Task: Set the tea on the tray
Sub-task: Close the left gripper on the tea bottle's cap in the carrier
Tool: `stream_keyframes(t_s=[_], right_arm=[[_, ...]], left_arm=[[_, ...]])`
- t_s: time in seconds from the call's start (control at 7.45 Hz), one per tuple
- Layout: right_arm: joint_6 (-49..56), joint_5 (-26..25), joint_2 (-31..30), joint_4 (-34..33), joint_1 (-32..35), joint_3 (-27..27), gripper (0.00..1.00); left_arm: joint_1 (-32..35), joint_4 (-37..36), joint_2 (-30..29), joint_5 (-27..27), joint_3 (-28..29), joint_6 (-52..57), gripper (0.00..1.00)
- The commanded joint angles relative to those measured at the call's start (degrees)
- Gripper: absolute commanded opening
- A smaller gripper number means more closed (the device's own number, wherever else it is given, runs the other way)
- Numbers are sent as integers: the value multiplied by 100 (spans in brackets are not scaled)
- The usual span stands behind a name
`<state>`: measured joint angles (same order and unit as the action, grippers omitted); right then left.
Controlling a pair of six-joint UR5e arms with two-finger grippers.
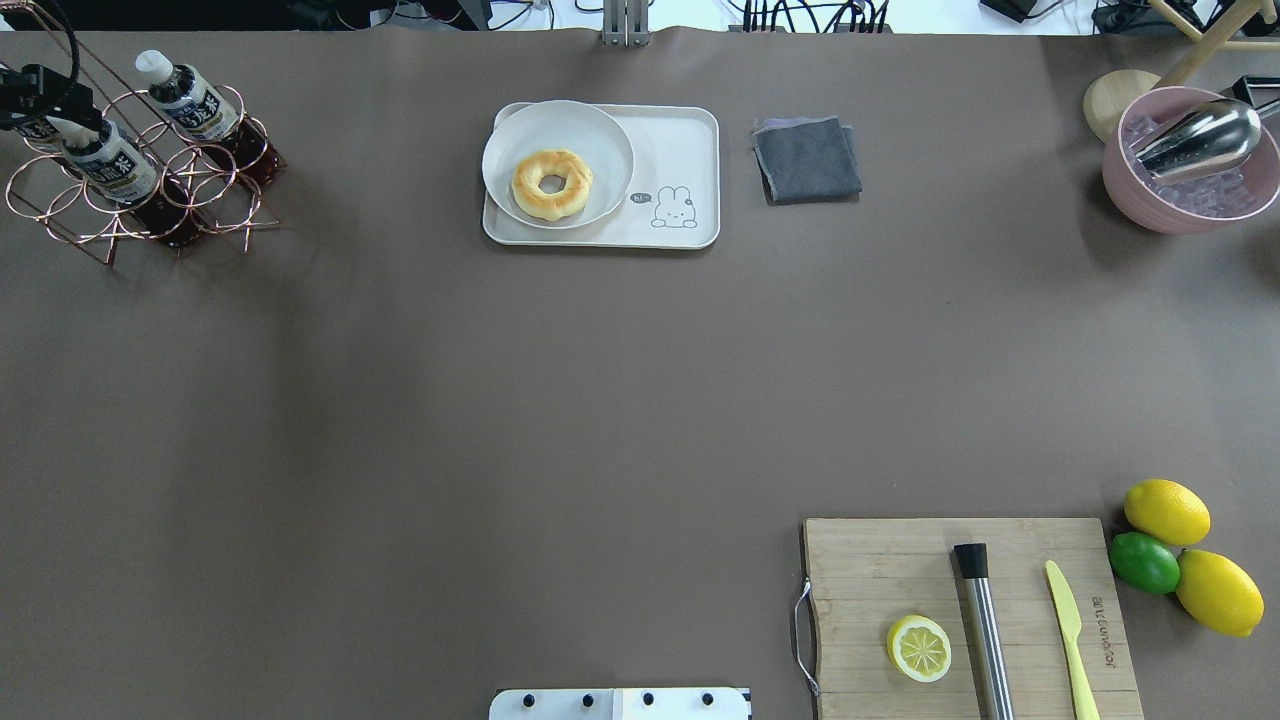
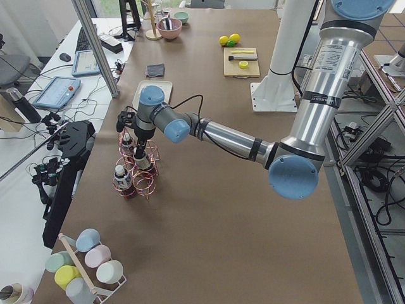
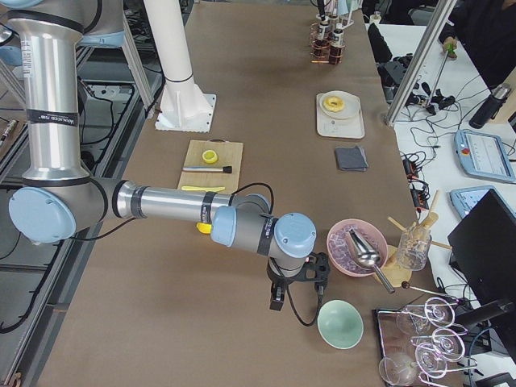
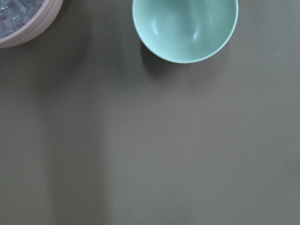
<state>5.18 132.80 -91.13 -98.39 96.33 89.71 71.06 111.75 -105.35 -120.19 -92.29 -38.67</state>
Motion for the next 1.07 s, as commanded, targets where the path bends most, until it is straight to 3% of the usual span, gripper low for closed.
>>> stream_keyframes(t_s=[0.0, 0.4, 0.67, 0.94], right_arm=[[0, 0, -11, 4, 0, -6, 100], [0, 9, -11, -5, 0, 3, 100], [0, 9, -11, 4, 0, 12, 100], [0, 9, -2, 4, 0, 12, 100]], left_arm=[[-39, 57, -38, 48, 80, 8, 85], [-31, 57, -73, 57, 132, 61, 85], [-31, 642, -126, 57, 560, 35, 85], [-31, 690, -152, 57, 563, -18, 84]])
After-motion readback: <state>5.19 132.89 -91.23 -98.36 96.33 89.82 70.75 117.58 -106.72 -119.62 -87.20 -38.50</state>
